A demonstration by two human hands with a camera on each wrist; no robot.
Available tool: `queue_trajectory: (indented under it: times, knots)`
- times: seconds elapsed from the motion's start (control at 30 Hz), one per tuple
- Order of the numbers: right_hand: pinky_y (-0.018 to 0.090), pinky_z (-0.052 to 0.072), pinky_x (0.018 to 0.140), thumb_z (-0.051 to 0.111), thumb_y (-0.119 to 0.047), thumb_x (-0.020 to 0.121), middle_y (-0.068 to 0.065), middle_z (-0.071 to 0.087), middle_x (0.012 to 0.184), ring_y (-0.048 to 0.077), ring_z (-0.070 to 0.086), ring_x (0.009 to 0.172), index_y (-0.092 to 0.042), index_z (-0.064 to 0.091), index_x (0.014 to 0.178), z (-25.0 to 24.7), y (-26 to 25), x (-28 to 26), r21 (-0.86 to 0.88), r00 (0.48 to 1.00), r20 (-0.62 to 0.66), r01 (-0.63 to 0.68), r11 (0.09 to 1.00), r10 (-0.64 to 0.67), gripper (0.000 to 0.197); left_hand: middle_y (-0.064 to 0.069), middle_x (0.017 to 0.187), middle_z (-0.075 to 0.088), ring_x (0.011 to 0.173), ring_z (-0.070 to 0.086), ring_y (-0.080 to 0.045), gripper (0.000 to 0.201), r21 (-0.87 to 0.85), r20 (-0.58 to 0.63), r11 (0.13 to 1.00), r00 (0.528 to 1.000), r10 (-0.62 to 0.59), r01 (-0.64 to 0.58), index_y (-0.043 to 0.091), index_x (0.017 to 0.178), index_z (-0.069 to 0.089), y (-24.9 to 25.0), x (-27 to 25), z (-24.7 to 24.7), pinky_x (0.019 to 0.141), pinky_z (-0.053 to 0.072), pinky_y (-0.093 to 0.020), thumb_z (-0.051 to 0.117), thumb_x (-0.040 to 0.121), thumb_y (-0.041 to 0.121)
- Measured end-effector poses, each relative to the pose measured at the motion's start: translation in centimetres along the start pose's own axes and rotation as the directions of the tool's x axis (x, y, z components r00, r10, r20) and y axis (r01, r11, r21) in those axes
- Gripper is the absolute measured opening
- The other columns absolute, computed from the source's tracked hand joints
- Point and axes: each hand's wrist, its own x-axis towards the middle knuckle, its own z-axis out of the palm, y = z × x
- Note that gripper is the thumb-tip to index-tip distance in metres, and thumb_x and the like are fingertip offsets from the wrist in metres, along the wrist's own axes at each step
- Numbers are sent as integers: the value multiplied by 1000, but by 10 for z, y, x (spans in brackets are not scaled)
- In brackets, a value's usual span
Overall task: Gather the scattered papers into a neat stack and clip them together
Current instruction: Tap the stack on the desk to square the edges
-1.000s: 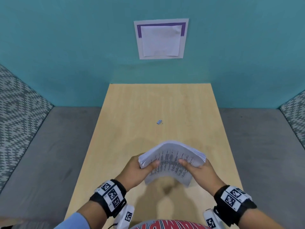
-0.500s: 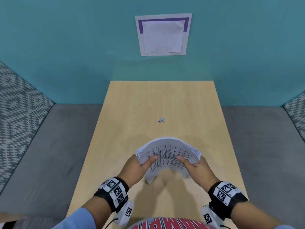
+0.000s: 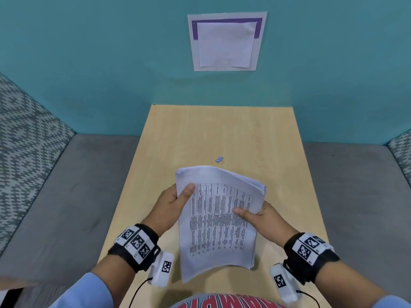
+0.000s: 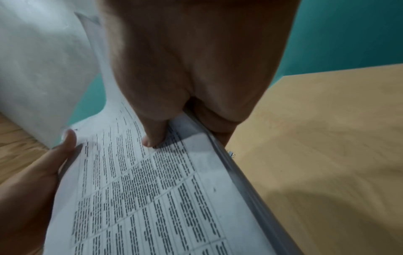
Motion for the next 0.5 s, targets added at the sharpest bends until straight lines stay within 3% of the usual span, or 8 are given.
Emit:
queue_trajectory:
  times: [0.07,0.13,0.2,0.3,0.4,0.5]
  knots:
    - [50,58,102,78,-48,85,-1,82,115,17,77,109,-23,78,116,3,-7,6,13,999,33,-3,1000,2,39,3,113,82,105,77,-11,44,-24,-64,998,997,48,-50,22,120,74,4,3,-7,91,60,-34,50,100,53]
    - [49,57,105,75,-35,93,-3,81,119,16,76,112,-25,75,122,8,-11,12,25,999,54,-5,1000,4,30,-2,110,80,99,74,-12,35,-52,-155,993,983,96,-105,22,122,74,8,7,-13,87,57,-32,50,107,43]
    - [48,56,106,75,-31,95,-5,80,120,14,75,114,-26,74,124,12,-12,19,33,998,65,-17,999,15,29,-9,95,76,83,64,-15,30,-75,-226,988,967,118,-138,15,110,76,8,11,-18,75,50,-35,52,110,33]
    - [45,56,106,75,-30,95,-6,80,121,13,75,114,-27,74,125,21,-11,31,41,995,94,-42,998,38,30,-4,77,58,72,49,-16,34,-69,-278,991,956,88,-111,2,92,68,4,15,-24,69,37,-34,54,110,28]
    - [40,56,104,78,-26,94,-6,78,126,13,74,118,-25,72,130,29,-5,49,42,979,184,-99,994,89,37,0,75,54,71,47,-16,36,-67,-300,994,952,64,-88,7,87,63,-6,17,-30,68,36,-32,55,109,34]
    - [32,62,89,74,-7,94,0,81,118,17,77,107,-17,75,122,22,3,79,-116,921,307,-214,970,240,30,-6,77,51,73,45,-17,47,-33,-322,996,944,71,-87,6,91,62,-14,17,-38,70,37,-35,53,101,51]
